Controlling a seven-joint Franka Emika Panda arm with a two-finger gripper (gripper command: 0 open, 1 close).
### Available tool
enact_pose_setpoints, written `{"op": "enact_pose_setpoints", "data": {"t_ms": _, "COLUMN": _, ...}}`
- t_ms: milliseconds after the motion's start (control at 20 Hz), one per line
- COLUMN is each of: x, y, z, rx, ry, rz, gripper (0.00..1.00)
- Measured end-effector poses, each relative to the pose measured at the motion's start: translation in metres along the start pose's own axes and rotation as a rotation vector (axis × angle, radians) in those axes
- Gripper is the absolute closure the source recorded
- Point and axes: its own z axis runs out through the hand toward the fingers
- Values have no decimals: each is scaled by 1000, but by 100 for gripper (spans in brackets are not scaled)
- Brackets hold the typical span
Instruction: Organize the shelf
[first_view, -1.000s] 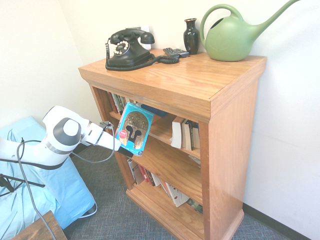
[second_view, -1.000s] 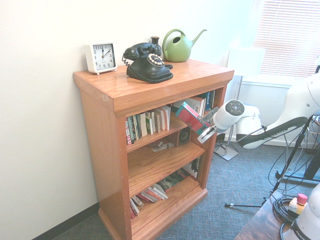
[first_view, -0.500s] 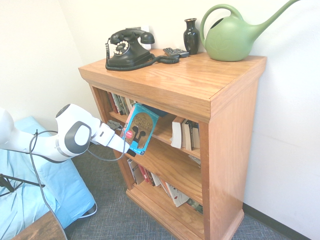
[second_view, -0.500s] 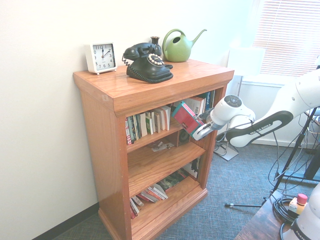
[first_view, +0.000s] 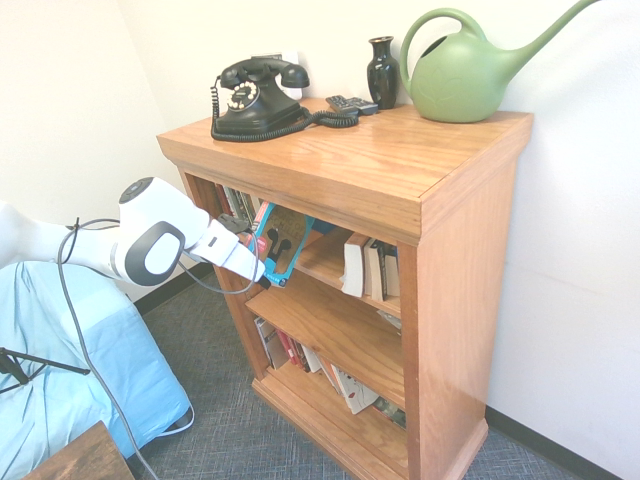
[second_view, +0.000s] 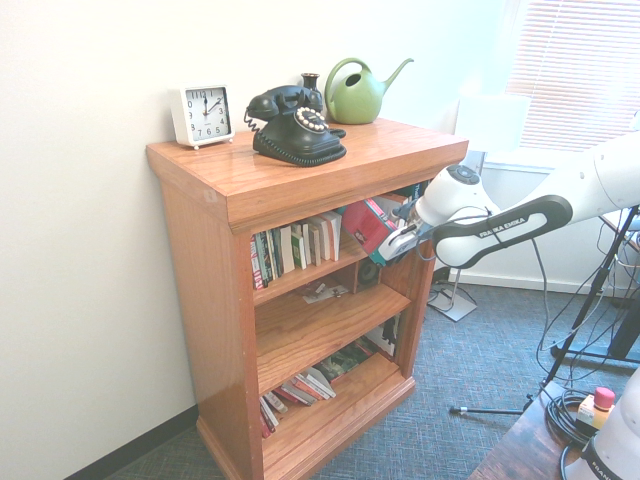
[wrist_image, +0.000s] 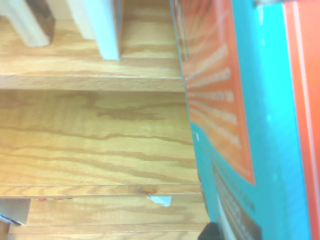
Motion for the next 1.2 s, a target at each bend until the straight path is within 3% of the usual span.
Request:
{"op": "enact_pose_setpoints", "data": {"t_ms": 1100, "x": 33, "y": -31, "z": 40, "rx": 19, "ry": -55, "rz": 33, "gripper": 100}}
{"op": "enact_pose_setpoints", "data": {"t_ms": 1150, "x": 34, "y": -35, "z": 42, "rx": 20, "ry": -56, "rz": 31, "gripper": 0}}
{"op": "enact_pose_setpoints", "data": {"t_ms": 1200, "x": 35, "y": -37, "z": 43, "rx": 20, "ry": -56, "rz": 29, "gripper": 0}}
